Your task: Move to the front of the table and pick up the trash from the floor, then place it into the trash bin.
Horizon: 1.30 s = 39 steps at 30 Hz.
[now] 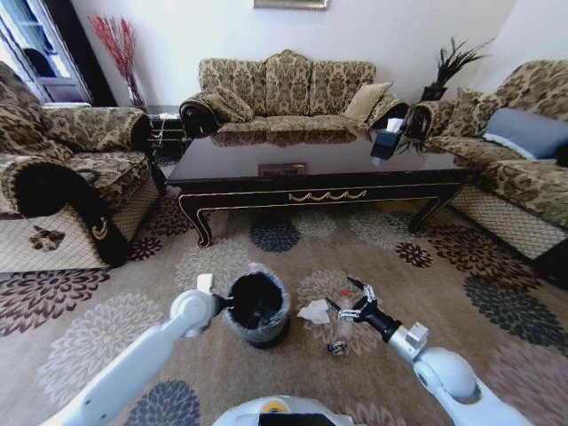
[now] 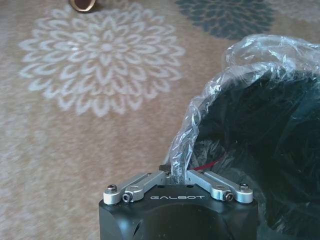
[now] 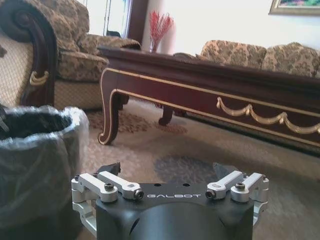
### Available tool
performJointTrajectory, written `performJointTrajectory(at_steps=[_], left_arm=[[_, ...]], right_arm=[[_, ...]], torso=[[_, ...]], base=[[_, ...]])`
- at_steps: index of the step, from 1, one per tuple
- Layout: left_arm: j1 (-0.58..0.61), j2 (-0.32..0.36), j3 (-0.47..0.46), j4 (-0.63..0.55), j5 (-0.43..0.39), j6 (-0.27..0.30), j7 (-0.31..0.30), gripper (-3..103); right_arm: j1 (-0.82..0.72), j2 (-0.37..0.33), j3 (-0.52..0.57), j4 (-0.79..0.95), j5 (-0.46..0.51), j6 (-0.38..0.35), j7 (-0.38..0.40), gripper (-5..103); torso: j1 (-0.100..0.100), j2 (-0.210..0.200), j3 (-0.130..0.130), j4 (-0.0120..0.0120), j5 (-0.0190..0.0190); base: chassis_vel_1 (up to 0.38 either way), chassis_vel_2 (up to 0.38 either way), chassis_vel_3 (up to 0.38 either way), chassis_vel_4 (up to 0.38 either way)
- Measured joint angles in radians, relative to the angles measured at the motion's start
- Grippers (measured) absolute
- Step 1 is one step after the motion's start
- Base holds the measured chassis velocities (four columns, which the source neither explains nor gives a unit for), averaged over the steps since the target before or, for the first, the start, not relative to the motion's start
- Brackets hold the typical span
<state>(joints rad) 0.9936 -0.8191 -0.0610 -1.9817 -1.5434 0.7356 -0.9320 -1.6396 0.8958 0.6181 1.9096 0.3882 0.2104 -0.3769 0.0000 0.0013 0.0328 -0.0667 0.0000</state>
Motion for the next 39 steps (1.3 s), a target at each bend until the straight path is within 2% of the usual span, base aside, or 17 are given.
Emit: performJointTrajectory(at_steps=[8, 12, 13, 17, 18, 19, 21, 22, 27, 33, 39], left_arm=[[0.032, 0.016, -0.047, -0.008, -0.002, 0.000, 0.006, 0], [0.035, 0.014, -0.040, -0.015, -0.002, 0.000, 0.005, 0], [0.035, 0.014, -0.040, -0.015, -0.002, 0.000, 0.005, 0], [0.041, 0.011, -0.036, -0.020, 0.001, 0.000, 0.002, 0], [0.041, 0.011, -0.036, -0.020, 0.001, 0.000, 0.002, 0], [0.044, 0.012, -0.036, -0.024, 0.002, 0.000, 0.001, 0], [0.043, 0.017, -0.032, -0.026, 0.002, 0.000, 0.001, 0], [0.043, 0.017, -0.032, -0.026, 0.002, 0.000, 0.001, 0], [0.054, 0.042, -0.036, -0.045, -0.004, 0.000, 0.001, 0], [0.061, 0.063, -0.048, -0.063, -0.017, 0.000, -0.003, 0], [0.068, 0.071, -0.052, -0.070, -0.024, 0.000, -0.008, 0]], right_arm=[[-0.017, 0.056, -0.008, -0.135, -0.027, 0.039, -0.018, 100], [-0.003, 0.065, -0.018, -0.277, -0.140, 0.107, -0.061, 100], [-0.003, 0.065, -0.018, -0.277, -0.140, 0.107, -0.061, 100], [0.030, 0.031, -0.039, -0.385, -0.219, 0.175, -0.158, 100], [0.030, 0.031, -0.039, -0.385, -0.219, 0.175, -0.158, 100], [0.055, 0.016, -0.046, -0.429, -0.239, 0.198, -0.222, 100], [0.076, 0.003, -0.048, -0.466, -0.255, 0.228, -0.290, 100], [0.076, 0.003, -0.048, -0.466, -0.255, 0.228, -0.290, 100], [0.152, -0.019, -0.080, -0.531, -0.283, 0.267, -0.398, 100], [0.218, -0.023, -0.131, -0.587, -0.342, 0.303, -0.466, 100], [0.272, -0.019, -0.177, -0.640, -0.345, 0.309, -0.477, 100]], torso=[[0.000, 0.000, 0.000, -0.0006, 0.0000], [0.000, 0.000, 0.000, -0.0006, 0.0002], [0.000, 0.000, 0.000, -0.0006, 0.0002], [0.000, 0.000, 0.000, -0.0006, 0.0000], [0.000, 0.000, 0.000, -0.0006, 0.0000], [0.000, 0.000, 0.000, -0.0004, 0.0001], [0.000, 0.000, 0.000, -0.0003, 0.0002], [0.000, 0.000, 0.000, -0.0003, 0.0002], [0.000, 0.000, 0.000, -0.0005, 0.0000], [0.000, 0.000, 0.000, -0.0004, 0.0000], [0.000, 0.000, 0.000, -0.0005, -0.0001]], base=[[0.000, 0.000, 0.000, 0.000], [0.000, 0.000, 0.000, 0.000], [0.000, 0.000, 0.000, 0.000], [0.000, 0.000, 0.000, 0.000], [0.000, 0.000, 0.000, 0.000], [0.000, 0.000, 0.000, 0.000], [0.000, 0.000, 0.000, 0.000], [0.000, 0.000, 0.000, 0.000], [0.000, 0.000, 0.000, 0.000], [0.000, 0.000, 0.000, 0.000], [0.000, 0.000, 0.000, 0.000]])
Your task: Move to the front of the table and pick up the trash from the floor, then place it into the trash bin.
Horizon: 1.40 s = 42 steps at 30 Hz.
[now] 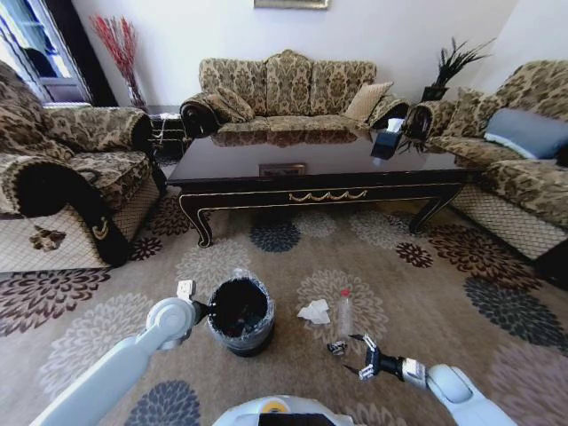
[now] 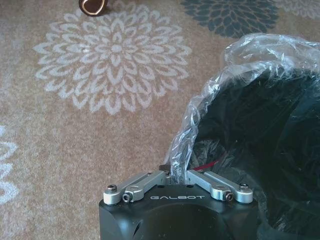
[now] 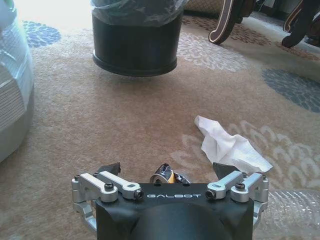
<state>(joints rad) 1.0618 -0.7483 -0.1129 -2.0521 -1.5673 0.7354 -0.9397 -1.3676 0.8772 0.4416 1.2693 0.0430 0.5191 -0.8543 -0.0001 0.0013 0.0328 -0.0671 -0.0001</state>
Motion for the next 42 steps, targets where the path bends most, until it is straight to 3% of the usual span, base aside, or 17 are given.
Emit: performJointTrajectory(at_steps=[14, 22, 24, 26, 29, 32, 36, 38, 42], left_arm=[[0.006, 0.002, -0.002, -0.002, -0.005, 0.000, -0.003, 0], [0.022, -0.001, -0.012, 0.002, -0.004, 0.000, -0.004, 0], [0.023, -0.003, -0.013, 0.005, -0.003, 0.000, -0.004, 0], [0.023, -0.004, -0.013, 0.007, -0.003, 0.000, -0.004, 0], [0.020, -0.007, -0.014, 0.008, -0.002, 0.000, -0.004, 0], [0.021, -0.006, -0.016, 0.008, -0.002, 0.000, -0.004, 0], [0.023, -0.003, -0.021, 0.008, -0.002, 0.000, -0.004, 0], [0.024, -0.003, -0.021, 0.008, -0.003, 0.000, -0.004, 0], [0.024, -0.003, -0.023, 0.006, -0.003, 0.000, -0.004, 0]], right_arm=[[0.192, 0.005, -0.147, -0.179, 0.037, -0.005, -0.033, 100], [0.228, 0.021, -0.181, -0.240, 0.019, 0.015, -0.065, 103], [0.237, 0.027, -0.191, -0.249, 0.020, 0.017, -0.074, 94], [0.241, 0.028, -0.196, -0.253, 0.021, 0.017, -0.075, 94], [0.257, 0.032, -0.208, -0.269, 0.020, 0.020, -0.078, 79], [0.265, 0.034, -0.212, -0.281, 0.018, 0.023, -0.080, 73], [0.274, 0.036, -0.212, -0.296, 0.011, 0.028, -0.086, 51], [0.275, 0.037, -0.213, -0.300, 0.008, 0.028, -0.086, 51], [0.276, 0.042, -0.213, -0.310, 0.005, 0.029, -0.086, 30]], torso=[[0.000, 0.000, 0.000, 0.0001, 0.0002], [0.000, 0.000, 0.000, -0.0002, 0.0001], [0.000, 0.000, 0.000, -0.0001, 0.0001], [0.000, 0.000, 0.000, 0.0000, 0.0001], [0.000, 0.000, 0.000, -0.0001, 0.0001], [0.000, 0.000, 0.000, -0.0001, 0.0001], [0.000, 0.000, 0.000, 0.0000, 0.0001], [0.000, 0.000, 0.000, 0.0000, 0.0001], [0.000, 0.000, 0.000, -0.0001, 0.0001]], base=[[0.000, 0.000, 0.000, 0.000], [0.000, 0.000, 0.000, 0.000], [0.000, 0.000, 0.000, 0.000], [0.000, 0.000, 0.000, 0.000], [0.000, 0.000, 0.000, 0.000], [0.000, 0.000, 0.000, 0.000], [0.000, 0.000, 0.000, 0.000], [0.000, 0.000, 0.000, 0.000], [0.000, 0.000, 0.000, 0.000]])
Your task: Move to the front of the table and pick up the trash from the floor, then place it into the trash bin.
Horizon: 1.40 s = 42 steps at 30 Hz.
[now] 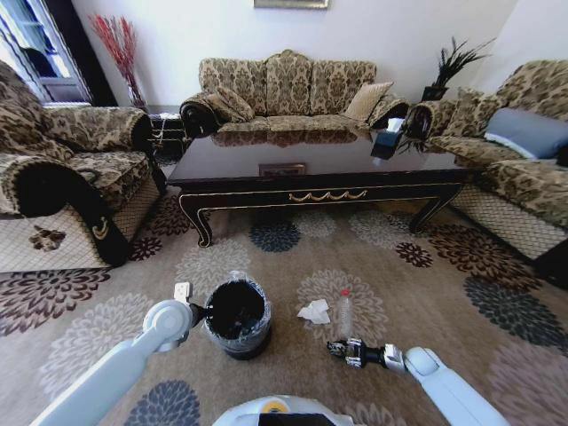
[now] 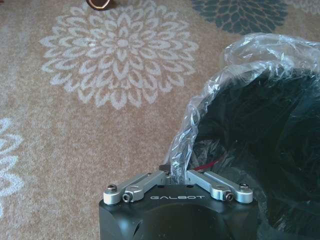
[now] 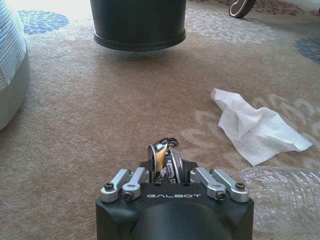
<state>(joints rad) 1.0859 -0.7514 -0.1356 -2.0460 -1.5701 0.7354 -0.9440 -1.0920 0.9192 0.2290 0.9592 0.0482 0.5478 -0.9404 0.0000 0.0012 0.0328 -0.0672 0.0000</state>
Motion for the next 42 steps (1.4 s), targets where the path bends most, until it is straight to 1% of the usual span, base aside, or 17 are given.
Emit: performJointTrajectory(at_steps=[2, 4, 19, 22, 23, 25, 28, 30, 31, 34, 36, 37, 39, 41, 42], left_arm=[[0.000, 0.000, 0.000, -0.001, 0.000, 0.000, 0.000, 0], [0.002, 0.000, -0.001, -0.003, 0.000, 0.000, 0.000, 0], [0.016, -0.004, -0.004, -0.010, 0.005, 0.000, 0.000, 0], [0.017, -0.003, 0.000, -0.017, 0.005, 0.000, 0.000, 0], [0.017, -0.003, 0.000, -0.017, 0.005, 0.000, 0.000, 0], [0.015, -0.003, 0.006, -0.018, 0.005, 0.000, 0.000, 0], [0.013, -0.005, 0.011, -0.018, 0.005, 0.000, 0.000, 0], [0.004, -0.021, 0.028, -0.017, 0.007, 0.000, 0.000, 0], [0.004, -0.021, 0.028, -0.017, 0.007, 0.000, 0.000, 0], [-0.014, -0.063, 0.073, -0.013, 0.023, 0.000, 0.000, 0], [-0.018, -0.068, 0.079, -0.012, 0.025, 0.000, 0.000, 0], [-0.023, -0.078, 0.087, -0.009, 0.029, 0.000, 0.000, 0], [-0.024, -0.092, 0.091, -0.008, 0.035, 0.000, -0.004, 0], [-0.029, -0.110, 0.102, -0.006, 0.041, 0.000, -0.010, 0], [-0.029, -0.110, 0.102, -0.006, 0.041, 0.000, -0.010, 0]], right_arm=[[0.000, 0.001, 0.001, 0.000, 0.000, 0.000, 0.000, 30], [-0.002, 0.001, 0.002, 0.001, 0.000, 0.000, 0.000, 27], [-0.038, -0.011, 0.014, 0.041, 0.012, -0.001, 0.006, 27], [-0.091, -0.040, 0.039, 0.128, 0.064, -0.023, 0.002, 27], [-0.091, -0.040, 0.039, 0.128, 0.064, -0.023, 0.002, 27], [-0.134, -0.065, 0.059, 0.210, 0.099, -0.042, -0.003, 27], [-0.157, -0.080, 0.073, 0.258, 0.118, -0.052, -0.007, 27], [-0.216, -0.122, 0.117, 0.377, 0.178, -0.081, -0.010, 27], [-0.216, -0.122, 0.117, 0.377, 0.178, -0.081, -0.010, 27], [-0.307, -0.200, 0.179, 0.540, 0.297, -0.129, 0.011, 27], [-0.316, -0.210, 0.187, 0.561, 0.312, -0.135, 0.013, 27], [-0.332, -0.230, 0.201, 0.611, 0.345, -0.148, 0.020, 27], [-0.335, -0.250, 0.205, 0.660, 0.375, -0.163, 0.029, 27], [-0.334, -0.280, 0.208, 0.749, 0.430, -0.196, 0.052, 27], [-0.334, -0.280, 0.208, 0.749, 0.430, -0.196, 0.052, 27]], torso=[[0.000, 0.000, 0.000, 0.0000, -0.0001], [0.000, 0.000, 0.000, 0.0001, 0.0000], [0.000, 0.000, 0.000, 0.0001, 0.0001], [0.000, 0.000, 0.000, 0.0001, 0.0002], [0.000, 0.000, 0.000, 0.0001, 0.0002], [0.000, 0.000, 0.000, -0.0001, 0.0003], [0.000, 0.000, 0.000, -0.0001, 0.0003], [0.000, 0.000, 0.000, 0.0002, 0.0001], [0.000, 0.000, 0.000, 0.0002, 0.0001], [0.000, 0.000, 0.000, -0.0001, -0.0001], [0.000, 0.000, 0.000, -0.0002, 0.0000], [0.000, 0.000, 0.000, -0.0002, 0.0002], [0.000, 0.000, 0.000, -0.0001, 0.0000], [0.000, 0.000, 0.000, 0.0003, 0.0002], [0.000, 0.000, 0.000, 0.0003, 0.0002]], base=[[0.000, 0.000, 0.000, 0.000], [0.000, 0.000, 0.000, 0.000], [0.000, 0.000, 0.000, 0.000], [0.000, 0.000, 0.000, 0.000], [0.000, 0.000, 0.000, 0.000], [0.000, 0.000, 0.000, 0.000], [0.000, 0.000, 0.000, 0.000], [0.000, 0.000, 0.000, 0.000], [0.000, 0.000, 0.000, 0.000], [0.000, 0.000, 0.000, 0.000], [0.000, 0.000, 0.000, 0.000], [0.000, 0.000, 0.000, 0.000], [0.000, 0.000, 0.000, 0.000], [0.000, 0.000, 0.000, 0.000], [0.000, 0.000, 0.000, 0.000]])
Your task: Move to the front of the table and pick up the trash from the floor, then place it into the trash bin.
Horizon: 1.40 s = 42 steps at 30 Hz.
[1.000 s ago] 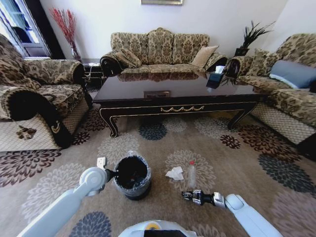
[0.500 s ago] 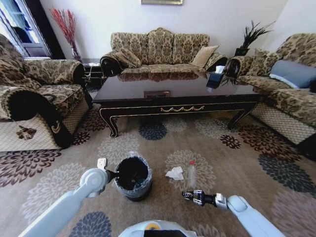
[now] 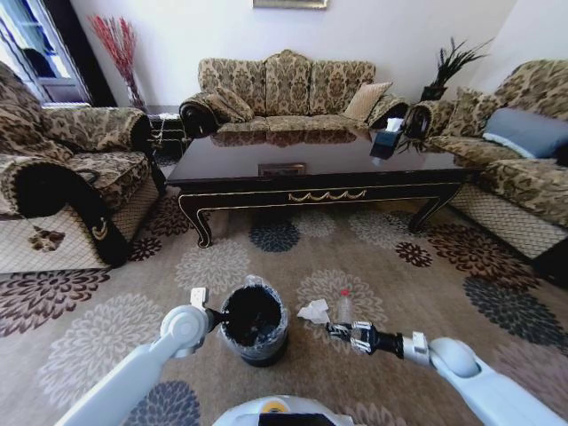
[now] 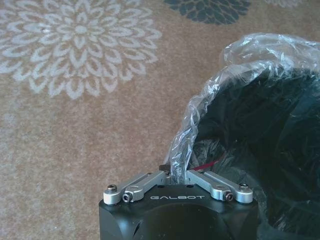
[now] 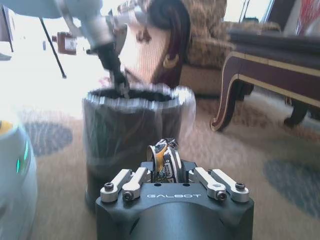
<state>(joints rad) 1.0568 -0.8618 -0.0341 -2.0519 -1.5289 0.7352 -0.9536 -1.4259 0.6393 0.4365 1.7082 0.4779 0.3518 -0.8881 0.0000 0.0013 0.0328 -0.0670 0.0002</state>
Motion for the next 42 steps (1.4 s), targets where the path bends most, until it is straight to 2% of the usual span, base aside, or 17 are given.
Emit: performJointTrajectory(at_steps=[6, 11, 19, 25, 37, 38, 41, 42], left_arm=[[-0.034, -0.020, 0.045, 0.011, 0.005, 0.000, -0.003, 0], [-0.097, -0.050, 0.114, 0.041, -0.002, 0.000, -0.003, 0], [-0.184, -0.071, 0.211, 0.055, -0.012, 0.000, -0.003, 0], [-0.210, -0.085, 0.258, 0.039, -0.030, 0.000, -0.004, 0], [-0.189, -0.071, 0.264, 0.021, -0.019, 0.000, -0.005, 0], [-0.188, -0.073, 0.262, 0.021, -0.016, 0.000, -0.005, 0], [-0.183, -0.072, 0.259, 0.018, -0.013, 0.000, -0.005, 0], [-0.183, -0.072, 0.259, 0.018, -0.013, 0.000, -0.005, 0]], right_arm=[[0.013, -0.042, -0.001, 0.160, 0.086, -0.066, 0.060, 27], [0.047, -0.055, -0.039, 0.305, 0.138, -0.105, 0.163, 27], [0.051, -0.058, -0.062, 0.383, 0.144, -0.135, 0.197, 27], [0.051, -0.047, -0.081, 0.433, 0.118, -0.151, 0.262, 27], [0.048, -0.025, -0.082, 0.404, 0.100, -0.155, 0.273, 27], [0.047, -0.022, -0.082, 0.404, 0.099, -0.157, 0.274, 24], [0.040, -0.017, -0.077, 0.401, 0.097, -0.161, 0.274, 37], [0.040, -0.017, -0.077, 0.401, 0.097, -0.161, 0.274, 37]], torso=[[0.000, 0.000, 0.000, -0.0002, -0.0001], [0.000, 0.000, 0.000, -0.0001, -0.0003], [0.000, 0.000, 0.000, -0.0004, -0.0001], [0.000, 0.000, 0.000, -0.0003, -0.0003], [0.000, 0.000, 0.000, -0.0001, -0.0002], [0.000, 0.000, 0.000, -0.0001, -0.0002], [0.000, 0.000, 0.000, -0.0002, -0.0002], [0.000, 0.000, 0.000, -0.0002, -0.0002]], base=[[0.000, 0.000, 0.000, 0.000], [0.000, 0.000, 0.000, 0.000], [0.000, 0.000, 0.000, 0.000], [0.000, 0.000, 0.000, 0.000], [0.000, 0.000, 0.000, 0.000], [0.000, 0.000, 0.000, 0.000], [0.000, 0.000, 0.000, 0.000], [0.000, 0.000, 0.000, 0.000]])
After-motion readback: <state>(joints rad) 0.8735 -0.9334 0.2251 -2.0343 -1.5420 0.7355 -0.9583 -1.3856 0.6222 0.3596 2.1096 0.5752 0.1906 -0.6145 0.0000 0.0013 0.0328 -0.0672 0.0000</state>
